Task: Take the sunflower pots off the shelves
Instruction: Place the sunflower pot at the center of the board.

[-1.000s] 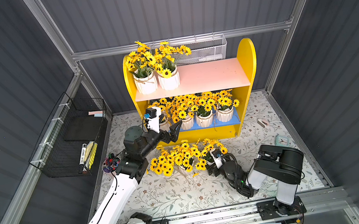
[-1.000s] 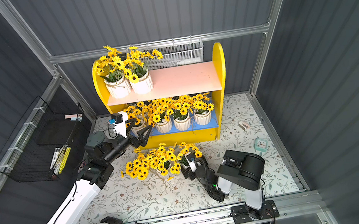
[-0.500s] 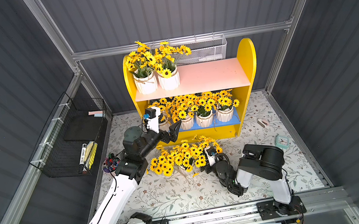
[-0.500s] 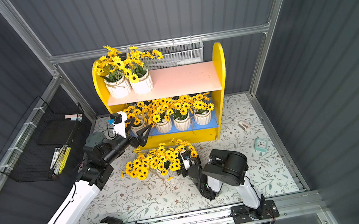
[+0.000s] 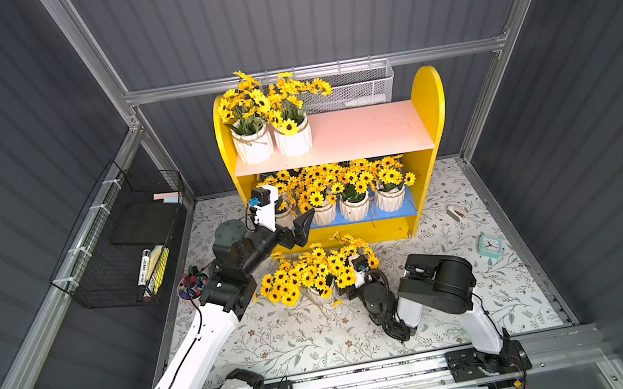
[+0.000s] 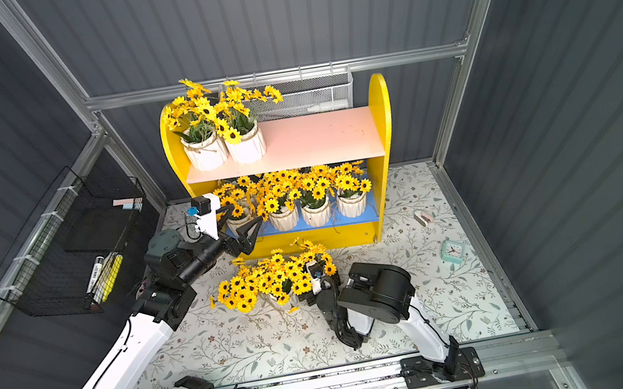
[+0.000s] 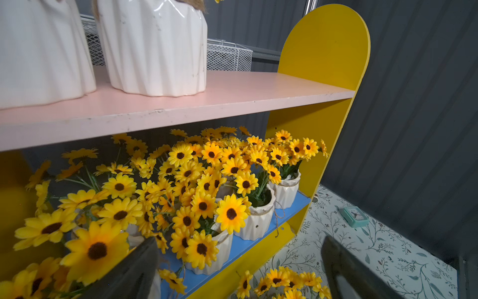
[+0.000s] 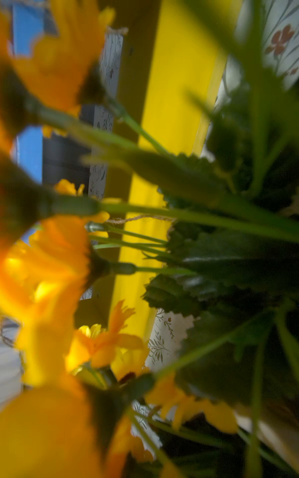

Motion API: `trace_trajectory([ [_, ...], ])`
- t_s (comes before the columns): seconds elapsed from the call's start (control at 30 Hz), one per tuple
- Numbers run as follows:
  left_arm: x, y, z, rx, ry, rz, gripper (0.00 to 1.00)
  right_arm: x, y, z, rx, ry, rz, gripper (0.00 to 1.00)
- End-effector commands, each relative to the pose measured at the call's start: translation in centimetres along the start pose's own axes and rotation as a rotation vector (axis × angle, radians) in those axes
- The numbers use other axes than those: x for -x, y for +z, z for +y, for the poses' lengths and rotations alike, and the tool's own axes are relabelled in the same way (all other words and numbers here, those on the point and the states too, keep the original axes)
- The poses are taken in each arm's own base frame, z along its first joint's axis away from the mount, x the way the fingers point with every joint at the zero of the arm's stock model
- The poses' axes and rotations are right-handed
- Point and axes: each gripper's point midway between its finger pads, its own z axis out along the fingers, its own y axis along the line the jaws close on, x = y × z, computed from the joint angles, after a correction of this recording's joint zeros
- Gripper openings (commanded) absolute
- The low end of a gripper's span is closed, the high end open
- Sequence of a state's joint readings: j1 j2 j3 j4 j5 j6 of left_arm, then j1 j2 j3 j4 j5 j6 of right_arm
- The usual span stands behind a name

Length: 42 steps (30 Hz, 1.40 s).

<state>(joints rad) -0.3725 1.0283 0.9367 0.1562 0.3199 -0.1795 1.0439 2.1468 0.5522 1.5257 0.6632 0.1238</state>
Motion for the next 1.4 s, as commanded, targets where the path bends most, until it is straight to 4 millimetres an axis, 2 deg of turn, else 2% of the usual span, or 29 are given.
trace_trajectory([
  [0.0,0.2,-0.5,-0.2,0.006,0.019,-0.006,0.99,-3.7,-1.1,-0.4,-0.001,-0.08,0.121,0.99],
  [0.27,0.3,-0.6,-0.2,0.008,0.02,-0.006,0.99,-1.4,-2.4,-0.6,0.001,-0.024,0.099,0.99],
  [0.4,0.3,-0.6,-0.2,0.01,0.021,-0.005,1.0,-1.1,-3.4,-1.0,0.001,0.02,0.149,0.99],
  [0.5,0.4,-0.5,-0.2,0.005,0.022,-0.008,0.99,-1.4,-3.4,-0.5,0.017,-0.009,0.206,0.99],
  [0.7,0.7,-0.8,-0.4,0.001,0.025,-0.017,0.99,-1.0,-3.9,-0.5,0.047,-0.008,0.188,0.99],
  [0.97,1.1,-1.0,-0.5,-0.001,0.031,-0.025,0.99,1.2,-4.9,-0.4,0.073,0.012,0.178,0.99],
  [1.2,1.4,-1.1,-0.6,-0.004,0.03,-0.03,0.99,1.4,-5.0,-0.1,0.086,-0.014,0.214,0.99],
  [1.37,1.4,-1.1,-0.7,-0.005,0.03,-0.031,0.99,0.3,-4.7,-0.2,0.085,-0.034,0.209,0.99],
])
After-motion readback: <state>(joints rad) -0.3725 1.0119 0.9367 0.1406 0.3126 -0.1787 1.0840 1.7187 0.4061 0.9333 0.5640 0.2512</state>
